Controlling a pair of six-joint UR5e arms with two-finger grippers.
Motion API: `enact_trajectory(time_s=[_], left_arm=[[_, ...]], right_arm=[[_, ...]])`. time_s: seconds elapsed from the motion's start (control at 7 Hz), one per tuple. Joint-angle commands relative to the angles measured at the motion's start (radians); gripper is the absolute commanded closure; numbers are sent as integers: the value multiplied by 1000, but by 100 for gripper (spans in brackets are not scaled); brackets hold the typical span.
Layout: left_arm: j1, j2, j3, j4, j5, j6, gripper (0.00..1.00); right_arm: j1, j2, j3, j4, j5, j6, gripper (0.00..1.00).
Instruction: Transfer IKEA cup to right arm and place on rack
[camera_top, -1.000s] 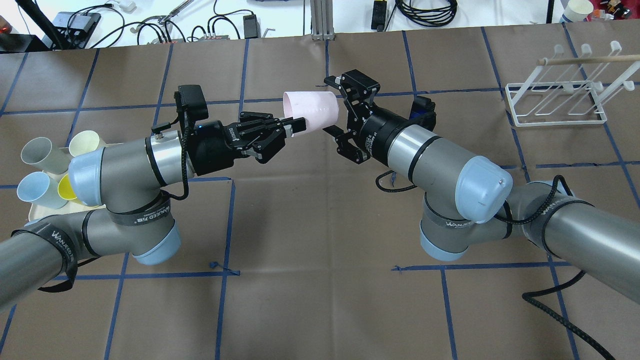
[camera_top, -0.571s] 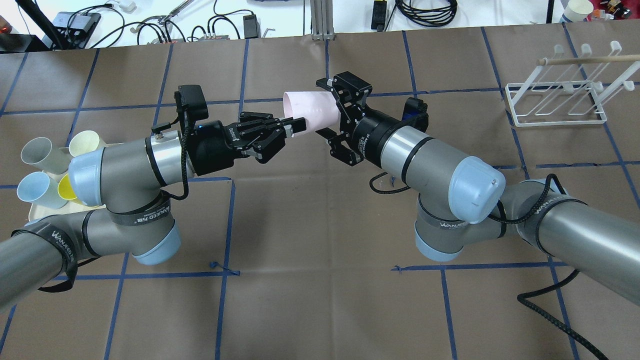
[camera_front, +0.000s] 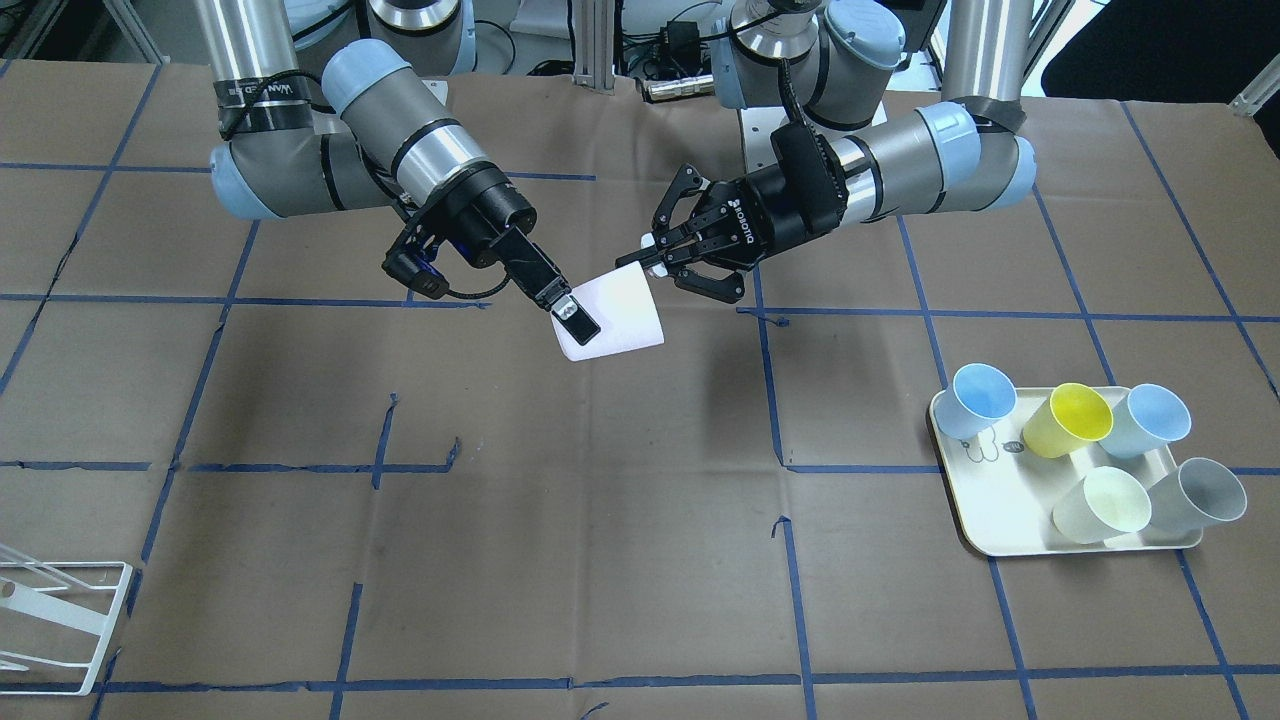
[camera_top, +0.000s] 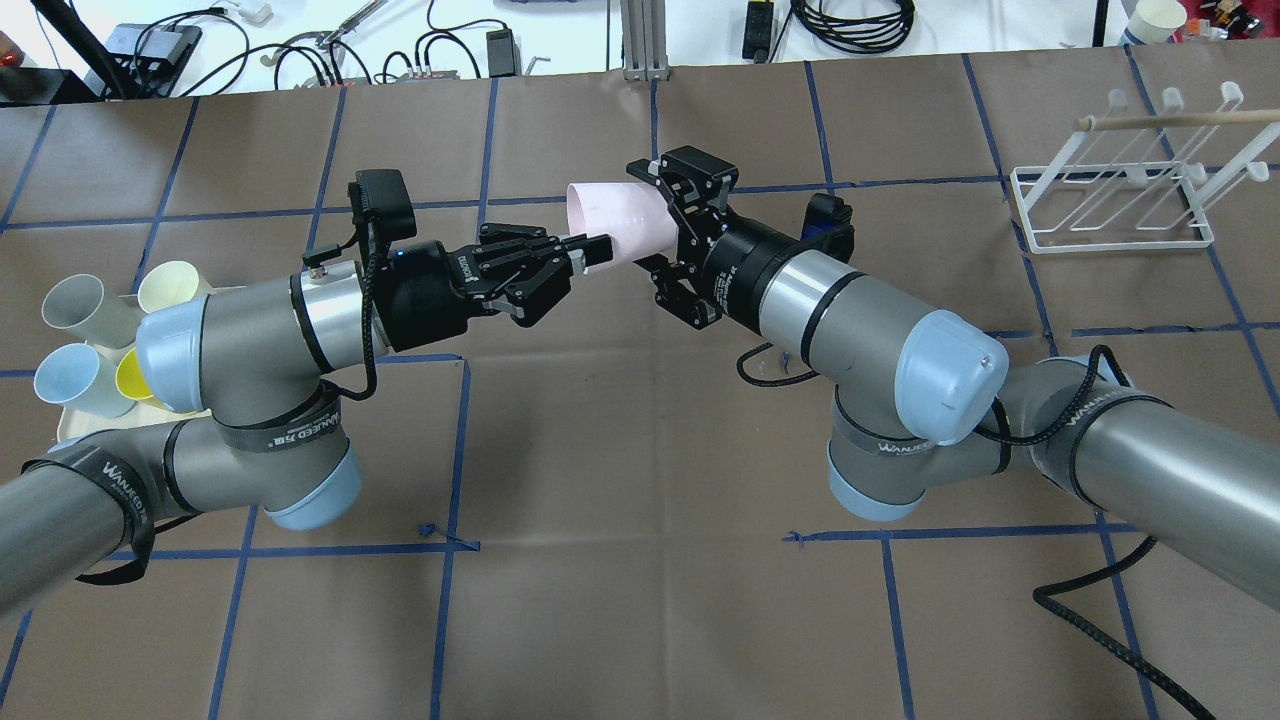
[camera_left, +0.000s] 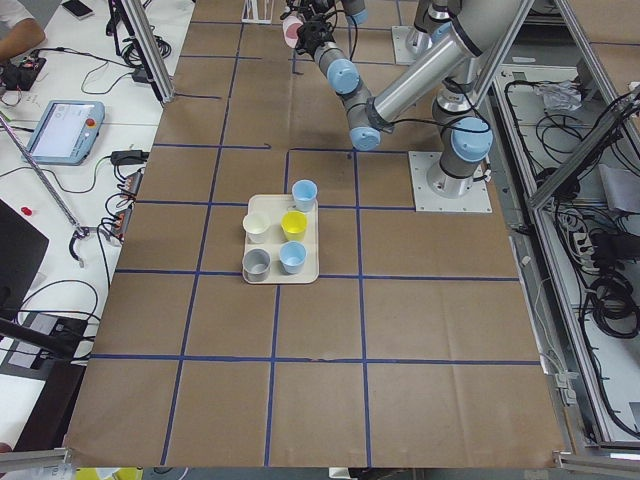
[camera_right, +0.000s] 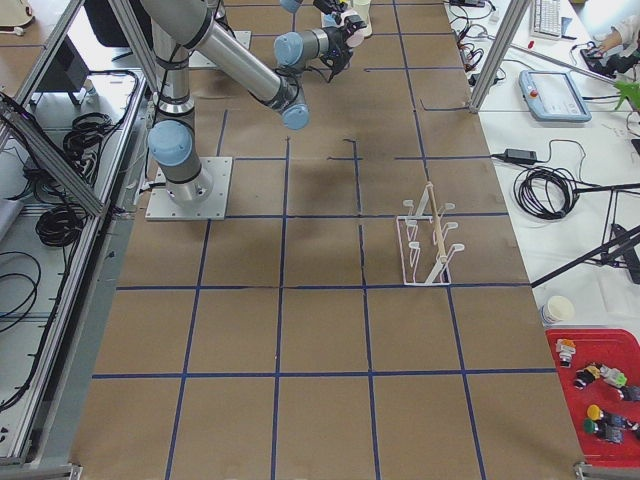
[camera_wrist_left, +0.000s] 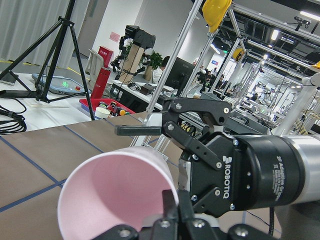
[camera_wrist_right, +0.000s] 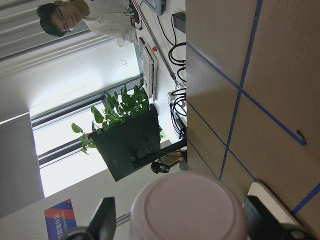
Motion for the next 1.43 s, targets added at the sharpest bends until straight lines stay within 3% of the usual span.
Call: enact_trajectory(time_s=[0.0, 0.29, 0.43, 0.57, 0.71, 1.14, 1.29], left_arm=[[0, 1, 0, 0, 0, 0, 100], [0, 3, 0, 0, 0, -2, 96], [0, 1, 2, -2, 0, -2, 75], [0, 4, 5, 0, 1, -31, 32], [0, 3, 18, 0, 1, -60, 5], [12, 23, 26, -12, 7, -89, 1], [12, 26, 26, -14, 54, -129, 1]], right_arm=[[4, -2, 1, 1, 8, -2, 47], [4, -3, -1, 4, 11, -3, 55], [4, -5, -1, 6, 13, -2, 59], [4, -6, -1, 6, 14, -3, 60], [4, -6, -1, 7, 16, -6, 61], [2, -9, -2, 7, 17, -12, 66], [-7, -11, -4, 7, 19, -24, 67]])
